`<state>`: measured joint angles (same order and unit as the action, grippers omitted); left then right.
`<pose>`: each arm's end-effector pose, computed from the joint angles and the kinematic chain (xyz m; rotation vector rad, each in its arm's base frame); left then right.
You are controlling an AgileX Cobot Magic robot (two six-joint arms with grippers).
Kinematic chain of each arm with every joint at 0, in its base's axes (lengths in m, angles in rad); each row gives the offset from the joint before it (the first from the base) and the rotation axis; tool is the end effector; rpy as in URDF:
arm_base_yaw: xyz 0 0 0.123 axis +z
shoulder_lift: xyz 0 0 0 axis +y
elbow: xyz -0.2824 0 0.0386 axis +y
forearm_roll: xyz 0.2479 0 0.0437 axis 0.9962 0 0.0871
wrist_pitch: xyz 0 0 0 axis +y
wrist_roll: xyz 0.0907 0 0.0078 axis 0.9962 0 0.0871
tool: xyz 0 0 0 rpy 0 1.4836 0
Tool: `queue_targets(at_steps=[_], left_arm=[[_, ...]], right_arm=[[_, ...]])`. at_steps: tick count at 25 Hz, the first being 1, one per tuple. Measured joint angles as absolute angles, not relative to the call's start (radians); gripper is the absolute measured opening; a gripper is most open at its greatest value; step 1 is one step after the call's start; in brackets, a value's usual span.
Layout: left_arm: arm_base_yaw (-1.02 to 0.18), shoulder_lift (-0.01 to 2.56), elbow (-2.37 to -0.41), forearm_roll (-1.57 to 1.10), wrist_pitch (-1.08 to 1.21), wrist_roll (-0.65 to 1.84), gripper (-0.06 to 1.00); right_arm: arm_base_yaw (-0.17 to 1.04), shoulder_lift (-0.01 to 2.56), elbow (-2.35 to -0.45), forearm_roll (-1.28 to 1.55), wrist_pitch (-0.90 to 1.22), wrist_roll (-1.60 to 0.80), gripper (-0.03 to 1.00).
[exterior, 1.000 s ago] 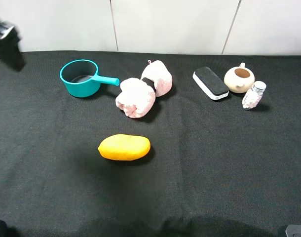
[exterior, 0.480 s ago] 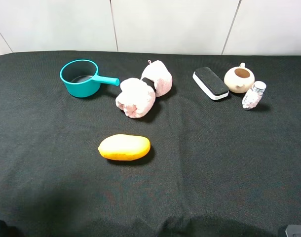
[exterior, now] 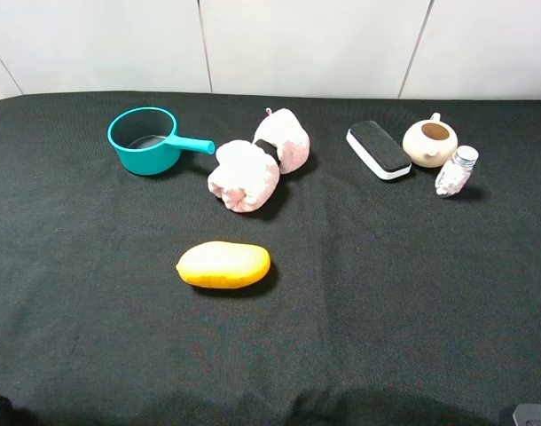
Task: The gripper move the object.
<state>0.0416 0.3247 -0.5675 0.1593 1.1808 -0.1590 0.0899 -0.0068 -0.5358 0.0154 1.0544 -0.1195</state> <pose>0.0338 0.0148 0.2842 -0.2352 2.3990 0.1519 -0.0101 0.0003 0.2875 -0.2096 1.9843 -0.0008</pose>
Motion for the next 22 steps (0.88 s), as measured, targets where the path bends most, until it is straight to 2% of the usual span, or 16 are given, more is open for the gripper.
queue_targets(at_steps=[12,22], left_arm=[[0.041,0.012,-0.537,0.095,1.182,-0.081,0.79],[-0.008,-0.009,-0.536,0.028,1.177,0.069,0.79]], right_arm=[[0.09,-0.007,-0.536,0.015,1.053,-0.12,0.69],[0.09,-0.007,-0.536,0.015,1.053,-0.12,0.69]])
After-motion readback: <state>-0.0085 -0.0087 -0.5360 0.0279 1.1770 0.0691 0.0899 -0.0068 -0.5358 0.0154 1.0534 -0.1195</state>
